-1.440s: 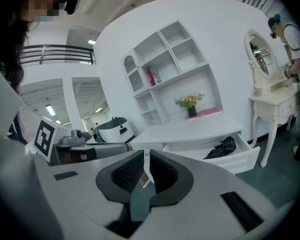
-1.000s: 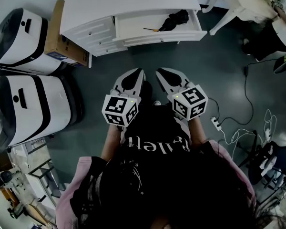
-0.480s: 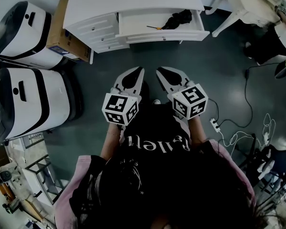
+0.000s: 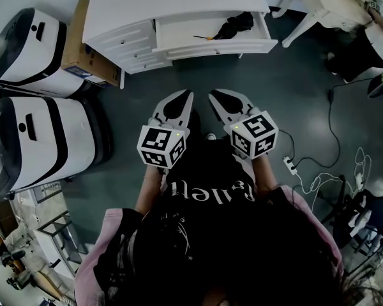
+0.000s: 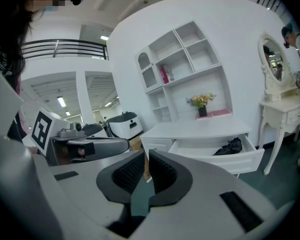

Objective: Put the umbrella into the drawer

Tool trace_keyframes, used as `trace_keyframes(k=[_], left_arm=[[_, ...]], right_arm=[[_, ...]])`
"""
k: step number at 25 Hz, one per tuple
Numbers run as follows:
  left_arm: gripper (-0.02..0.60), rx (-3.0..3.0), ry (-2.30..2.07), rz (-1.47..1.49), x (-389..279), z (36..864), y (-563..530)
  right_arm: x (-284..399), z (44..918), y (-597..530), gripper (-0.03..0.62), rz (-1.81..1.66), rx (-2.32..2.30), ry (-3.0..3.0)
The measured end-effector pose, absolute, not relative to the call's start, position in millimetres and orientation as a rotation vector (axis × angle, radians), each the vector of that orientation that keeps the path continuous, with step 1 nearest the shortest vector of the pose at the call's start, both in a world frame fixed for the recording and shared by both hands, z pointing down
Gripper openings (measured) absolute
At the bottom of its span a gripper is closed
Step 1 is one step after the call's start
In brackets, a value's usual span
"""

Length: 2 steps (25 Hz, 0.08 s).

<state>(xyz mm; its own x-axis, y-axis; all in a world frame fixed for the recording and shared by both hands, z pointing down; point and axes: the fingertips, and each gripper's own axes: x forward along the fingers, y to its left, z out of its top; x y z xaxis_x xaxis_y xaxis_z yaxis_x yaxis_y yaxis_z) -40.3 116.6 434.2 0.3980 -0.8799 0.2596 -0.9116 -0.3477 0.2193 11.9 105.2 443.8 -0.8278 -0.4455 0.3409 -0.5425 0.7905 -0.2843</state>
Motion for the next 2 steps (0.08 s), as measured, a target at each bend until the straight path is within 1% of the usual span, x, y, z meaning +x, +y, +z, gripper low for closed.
trace_keyframes(k=[2], left_arm=[[0.015, 2.336, -1.555, 0.137, -38.9, 433.0, 119.0]], right_arm=[[13.3, 443.1, 107.1, 0.058, 0.548, 0.768, -2.723]])
